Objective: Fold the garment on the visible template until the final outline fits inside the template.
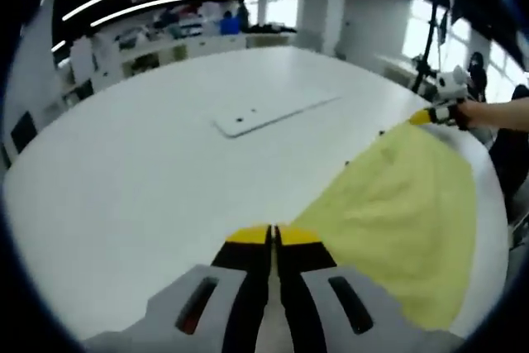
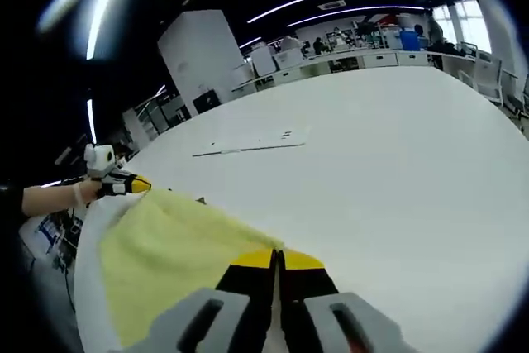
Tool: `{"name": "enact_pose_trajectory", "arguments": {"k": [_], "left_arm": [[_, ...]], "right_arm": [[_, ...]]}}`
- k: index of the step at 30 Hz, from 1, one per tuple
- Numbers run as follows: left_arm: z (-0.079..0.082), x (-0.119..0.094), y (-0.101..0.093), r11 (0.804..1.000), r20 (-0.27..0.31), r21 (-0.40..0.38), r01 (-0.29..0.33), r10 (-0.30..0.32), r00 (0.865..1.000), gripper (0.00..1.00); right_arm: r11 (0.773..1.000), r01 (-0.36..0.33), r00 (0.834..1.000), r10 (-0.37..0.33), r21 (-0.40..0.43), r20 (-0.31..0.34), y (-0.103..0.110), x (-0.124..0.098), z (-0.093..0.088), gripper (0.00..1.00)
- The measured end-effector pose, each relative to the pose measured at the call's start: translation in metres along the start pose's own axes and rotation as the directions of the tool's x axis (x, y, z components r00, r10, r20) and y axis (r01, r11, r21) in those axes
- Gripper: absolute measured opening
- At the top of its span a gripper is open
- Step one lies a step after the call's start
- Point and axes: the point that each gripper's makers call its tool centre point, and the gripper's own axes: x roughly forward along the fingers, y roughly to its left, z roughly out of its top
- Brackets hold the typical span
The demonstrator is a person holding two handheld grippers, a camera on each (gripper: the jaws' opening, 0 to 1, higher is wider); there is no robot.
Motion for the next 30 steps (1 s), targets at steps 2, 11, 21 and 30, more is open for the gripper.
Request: {"name": "enact_pose_trajectory", "arguments": {"k": [2, 11, 21, 30], "left_arm": [[0.002, -0.005, 0.005, 1.0, 0.011, -0.026, -0.013, 0.013, 1.0, 0.12], [0.008, -0.027, -0.005, 0.999, 0.09, 0.047, 0.027, -0.031, 0.995, 0.39], [-0.007, -0.045, -0.029, 0.988, 0.048, 0.093, 0.127, -0.132, 0.99, 0.7], [-0.019, -0.055, -0.045, 0.977, 0.01, 0.128, 0.17, -0.173, 0.985, 0.93]], "right_arm": [[1.0, -0.013, 0.999, 0.013, -0.01, 0.039, 0.003, -0.003, 0.007, 0.09], [0.996, -0.094, 0.993, 0.095, -0.012, 0.074, 0.026, -0.012, 0.01, 0.4], [0.991, -0.115, 0.992, 0.119, -0.07, 0.049, 0.04, -0.025, 0.005, 0.73], [0.981, -0.144, 0.989, 0.146, -0.129, 0.004, 0.053, -0.037, -0.004, 0.84]]}}
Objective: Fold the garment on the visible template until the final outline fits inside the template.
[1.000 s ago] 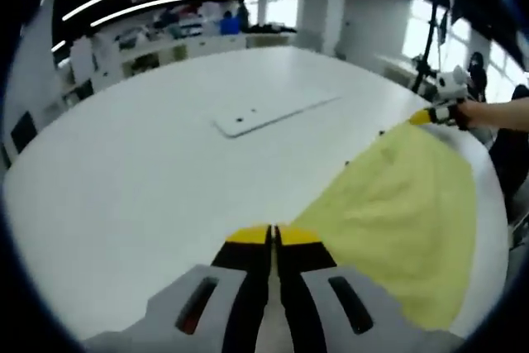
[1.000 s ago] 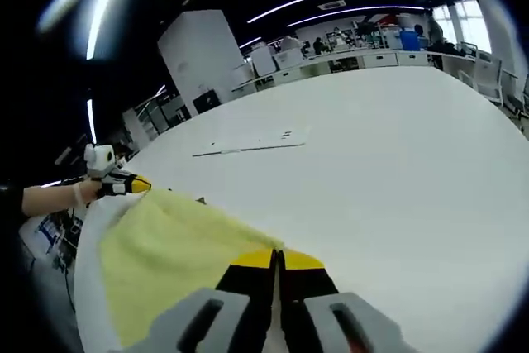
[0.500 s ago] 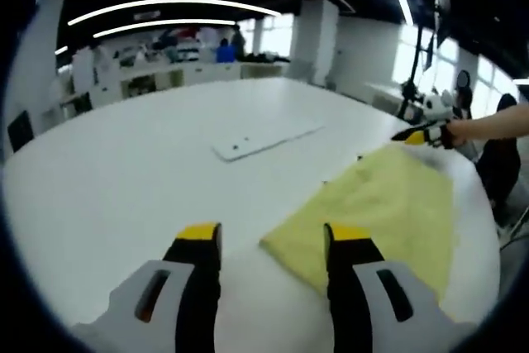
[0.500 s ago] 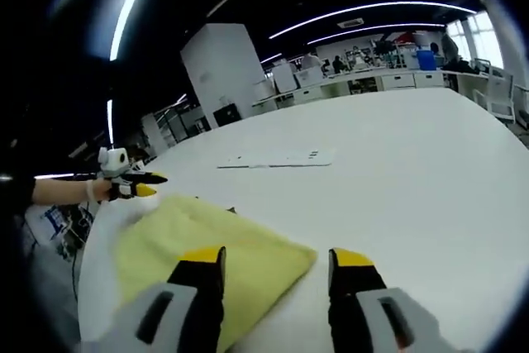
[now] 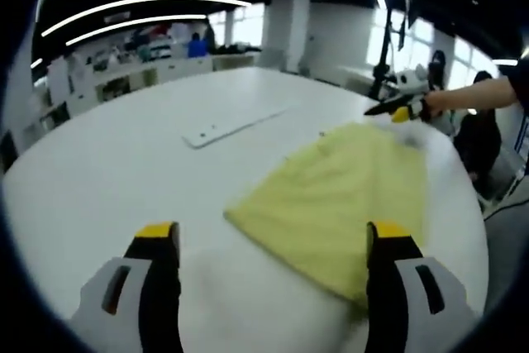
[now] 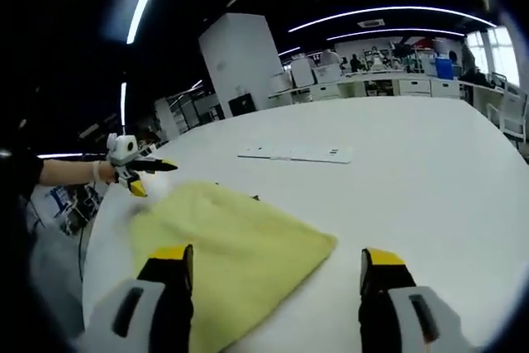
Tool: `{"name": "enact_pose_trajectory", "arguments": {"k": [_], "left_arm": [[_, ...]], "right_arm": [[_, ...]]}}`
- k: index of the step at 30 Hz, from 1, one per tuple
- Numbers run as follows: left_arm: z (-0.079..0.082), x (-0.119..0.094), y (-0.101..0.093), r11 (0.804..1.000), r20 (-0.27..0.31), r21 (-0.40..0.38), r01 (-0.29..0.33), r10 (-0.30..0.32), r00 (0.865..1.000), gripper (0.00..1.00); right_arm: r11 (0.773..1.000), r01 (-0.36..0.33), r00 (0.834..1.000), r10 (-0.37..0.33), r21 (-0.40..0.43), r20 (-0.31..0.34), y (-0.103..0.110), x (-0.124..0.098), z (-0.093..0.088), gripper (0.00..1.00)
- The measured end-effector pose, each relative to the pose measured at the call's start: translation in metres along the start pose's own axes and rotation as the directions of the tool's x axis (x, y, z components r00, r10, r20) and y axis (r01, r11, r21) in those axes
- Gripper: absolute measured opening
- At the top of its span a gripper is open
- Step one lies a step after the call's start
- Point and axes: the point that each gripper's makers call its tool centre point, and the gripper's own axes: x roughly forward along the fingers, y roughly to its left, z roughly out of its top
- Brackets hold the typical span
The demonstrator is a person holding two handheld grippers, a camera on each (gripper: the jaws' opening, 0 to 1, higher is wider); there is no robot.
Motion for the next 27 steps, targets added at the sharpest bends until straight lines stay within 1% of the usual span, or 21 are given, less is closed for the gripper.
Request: {"name": "enact_pose_trajectory", "arguments": {"k": [1, 3, 11, 15, 16, 19, 23, 27], "left_arm": [[-0.002, -0.002, -0.003, 1.0, -0.009, 0.007, 0.009, -0.009, 1.0, 0.92], [-0.003, -0.006, -0.007, 1.0, -0.012, 0.005, 0.019, -0.019, 1.0, 0.88], [-0.012, -0.026, -0.024, 0.998, -0.008, -0.041, 0.046, -0.046, 0.999, 0.76], [-0.022, -0.035, -0.034, 0.996, -0.018, -0.048, 0.07, -0.071, 0.997, 0.64], [-0.026, -0.039, -0.038, 0.995, -0.02, -0.06, 0.079, -0.08, 0.997, 0.62], [-0.033, -0.047, -0.042, 0.994, -0.023, -0.068, 0.082, -0.084, 0.996, 0.57], [-0.042, -0.055, -0.045, 0.993, -0.029, -0.087, 0.081, -0.084, 0.996, 0.55], [-0.048, -0.063, -0.053, 0.991, -0.033, -0.1, 0.087, -0.091, 0.995, 0.51]], "right_arm": [[1.0, -0.009, 1.0, 0.009, -0.008, -0.005, 0.003, -0.001, -0.002, 0.83], [1.0, -0.009, 1.0, 0.009, -0.024, -0.019, 0.007, -0.005, -0.006, 0.83], [1.0, -0.012, 0.999, 0.011, -0.025, -0.034, 0.017, -0.018, -0.019, 0.79], [1.0, -0.026, 0.999, 0.025, -0.015, -0.028, 0.026, -0.027, -0.025, 0.76], [0.999, -0.028, 0.999, 0.027, -0.016, -0.032, 0.028, -0.03, -0.028, 0.75], [0.999, -0.036, 0.999, 0.036, -0.022, -0.036, 0.034, -0.037, -0.032, 0.73], [0.999, -0.049, 0.998, 0.049, -0.018, -0.041, 0.043, -0.049, -0.042, 0.69], [0.998, -0.053, 0.997, 0.051, -0.027, -0.06, 0.051, -0.059, -0.056, 0.6]]}}
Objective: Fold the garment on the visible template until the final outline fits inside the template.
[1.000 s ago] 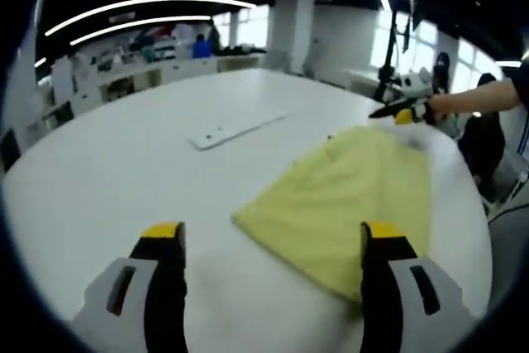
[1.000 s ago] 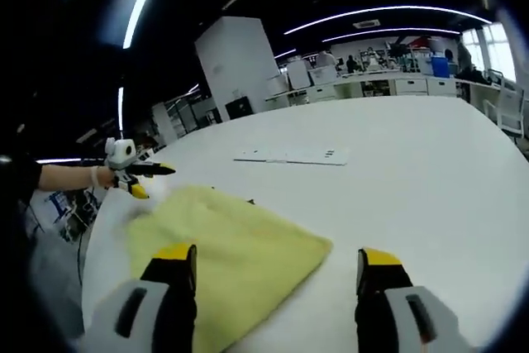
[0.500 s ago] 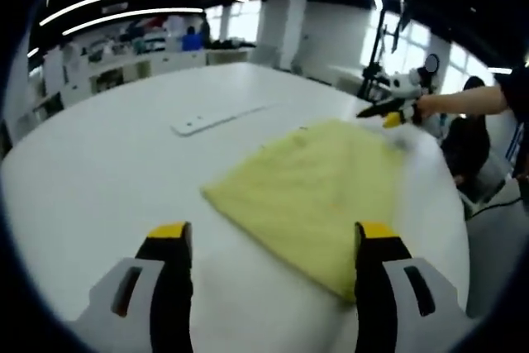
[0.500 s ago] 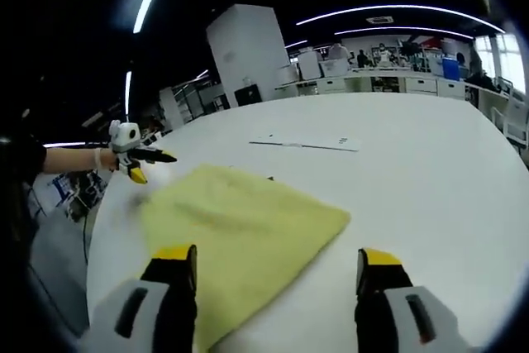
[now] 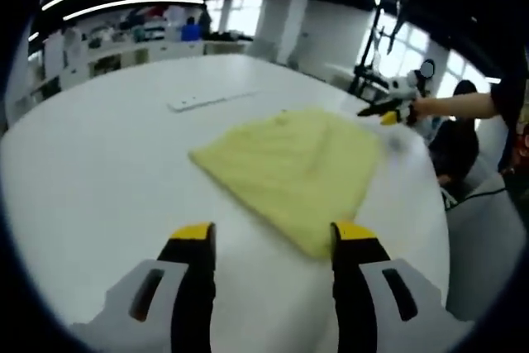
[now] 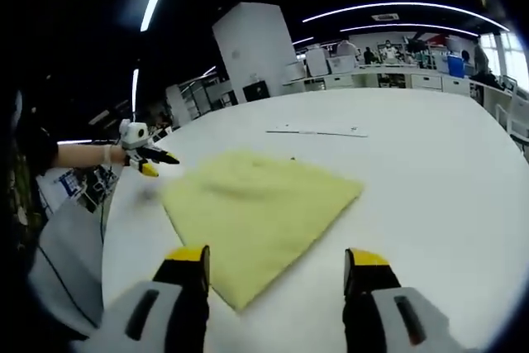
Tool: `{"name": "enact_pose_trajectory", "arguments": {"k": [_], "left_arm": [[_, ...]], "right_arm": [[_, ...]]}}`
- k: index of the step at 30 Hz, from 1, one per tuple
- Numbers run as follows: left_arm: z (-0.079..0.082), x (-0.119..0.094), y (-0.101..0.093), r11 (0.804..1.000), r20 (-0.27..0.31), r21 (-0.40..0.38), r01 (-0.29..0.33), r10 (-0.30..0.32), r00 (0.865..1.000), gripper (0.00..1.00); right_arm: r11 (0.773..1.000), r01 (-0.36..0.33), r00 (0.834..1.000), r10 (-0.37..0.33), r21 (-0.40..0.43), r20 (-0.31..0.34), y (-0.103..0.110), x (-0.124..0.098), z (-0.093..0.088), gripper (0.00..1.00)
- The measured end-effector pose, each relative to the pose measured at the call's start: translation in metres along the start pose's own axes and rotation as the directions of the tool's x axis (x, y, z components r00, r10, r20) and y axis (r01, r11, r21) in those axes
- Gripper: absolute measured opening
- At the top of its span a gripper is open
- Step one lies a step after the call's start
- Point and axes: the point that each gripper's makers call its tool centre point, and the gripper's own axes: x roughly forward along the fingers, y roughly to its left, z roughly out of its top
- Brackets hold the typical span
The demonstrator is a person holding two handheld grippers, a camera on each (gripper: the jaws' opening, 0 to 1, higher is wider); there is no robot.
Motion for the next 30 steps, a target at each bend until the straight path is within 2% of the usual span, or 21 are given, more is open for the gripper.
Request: {"name": "enact_pose_trajectory", "arguments": {"k": [3, 8, 12, 16, 30], "left_arm": [[-0.003, -0.003, -0.005, 1.0, 0.004, -0.009, 0.005, -0.005, 1.0, 0.48], [-0.019, -0.005, -0.017, 0.999, -0.01, -0.027, 0.024, -0.025, 1.0, 0.41], [-0.026, -0.006, -0.025, 0.998, -0.008, -0.045, 0.038, -0.039, 0.999, 0.33], [-0.034, -0.003, -0.032, 0.997, -0.018, -0.053, 0.05, -0.051, 0.999, 0.3], [-0.042, 0.014, -0.041, 0.996, -0.022, -0.061, 0.069, -0.07, 0.997, 0.17]], "right_arm": [[1.0, -0.005, 1.0, 0.005, 0.001, -0.006, 0.006, -0.004, -0.008, 0.54], [1.0, -0.014, 1.0, 0.014, 0.002, -0.013, 0.015, -0.008, -0.022, 0.46], [1.0, -0.016, 1.0, 0.016, 0.012, -0.01, 0.019, -0.008, -0.026, 0.41], [0.999, -0.025, 1.0, 0.025, 0.026, -0.015, 0.024, -0.007, -0.031, 0.36], [0.999, -0.029, 0.999, 0.03, 0.043, -0.028, 0.03, -0.008, -0.043, 0.19]]}}
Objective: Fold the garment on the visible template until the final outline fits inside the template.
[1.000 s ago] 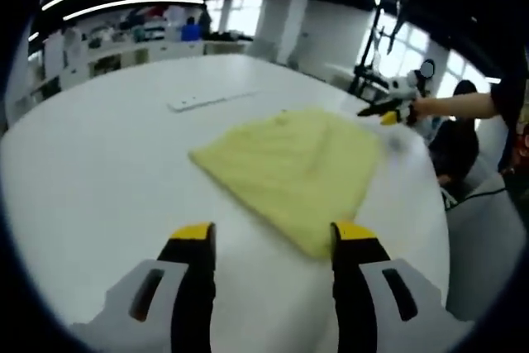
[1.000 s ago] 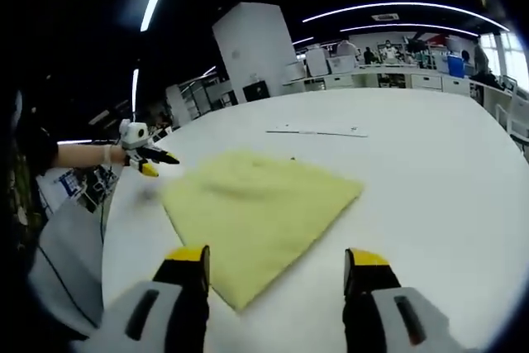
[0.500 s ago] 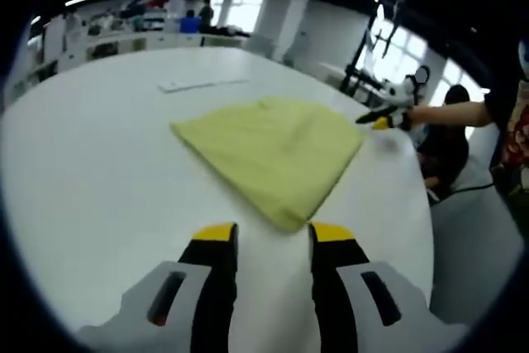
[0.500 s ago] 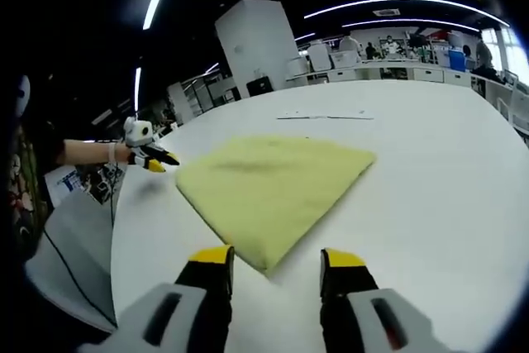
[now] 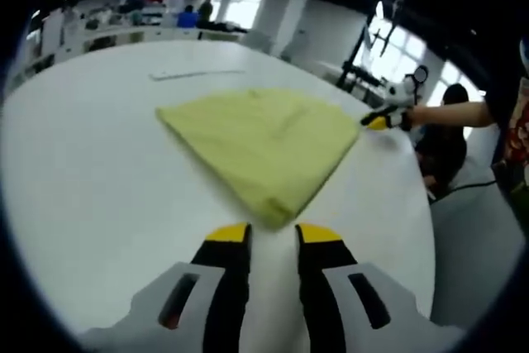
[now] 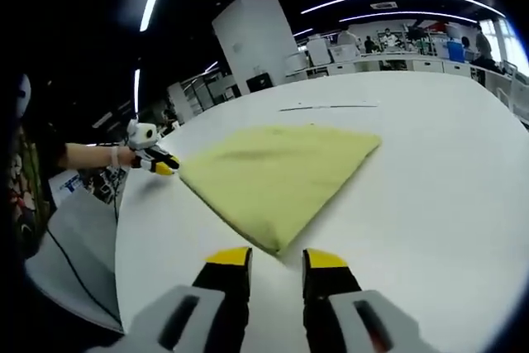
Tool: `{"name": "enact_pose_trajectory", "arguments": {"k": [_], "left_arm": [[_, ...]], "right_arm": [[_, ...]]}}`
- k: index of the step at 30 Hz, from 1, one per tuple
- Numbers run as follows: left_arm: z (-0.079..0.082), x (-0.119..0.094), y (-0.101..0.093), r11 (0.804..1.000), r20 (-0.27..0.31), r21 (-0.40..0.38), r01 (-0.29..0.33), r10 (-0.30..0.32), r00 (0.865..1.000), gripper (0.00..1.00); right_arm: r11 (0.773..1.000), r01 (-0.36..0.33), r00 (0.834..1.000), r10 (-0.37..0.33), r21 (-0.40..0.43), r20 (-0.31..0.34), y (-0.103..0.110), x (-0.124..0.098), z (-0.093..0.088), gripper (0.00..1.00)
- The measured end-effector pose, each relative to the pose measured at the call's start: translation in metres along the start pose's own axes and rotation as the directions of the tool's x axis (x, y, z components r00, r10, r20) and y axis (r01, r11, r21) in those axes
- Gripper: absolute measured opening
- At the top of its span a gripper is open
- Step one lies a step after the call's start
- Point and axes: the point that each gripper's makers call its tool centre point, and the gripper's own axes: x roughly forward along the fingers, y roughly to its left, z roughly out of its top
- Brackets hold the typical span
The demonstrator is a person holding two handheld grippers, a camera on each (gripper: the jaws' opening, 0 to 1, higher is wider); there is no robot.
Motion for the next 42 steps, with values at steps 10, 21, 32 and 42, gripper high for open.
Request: {"name": "enact_pose_trajectory", "arguments": {"k": [10, 21, 32, 42], "left_arm": [[0.004, 0.007, 0.001, 1.0, 0.0, 0.003, 0.01, -0.01, 1.0, 0.1], [0.001, 0.009, -0.002, 1.0, -0.006, -0.005, 0.02, -0.02, 1.0, 0.07], [0.0, 0.009, -0.002, 1.0, -0.002, -0.018, 0.023, -0.023, 1.0, 0.04], [0.002, 0.005, -0.003, 1.0, -0.007, 0.009, 0.029, -0.029, 1.0, 0.0]], "right_arm": [[1.0, 0.013, 1.0, -0.013, 0.015, 0.0, -0.006, 0.006, -0.002, 0.07], [0.998, 0.022, 1.0, -0.022, 0.067, 0.0, -0.005, 0.01, -0.004, 0.0], [0.998, 0.025, 1.0, -0.024, 0.06, -0.01, -0.005, 0.009, -0.006, 0.0], [0.999, 0.006, 1.0, -0.007, -0.036, -0.023, -0.004, 0.004, -0.002, 0.0]]}}
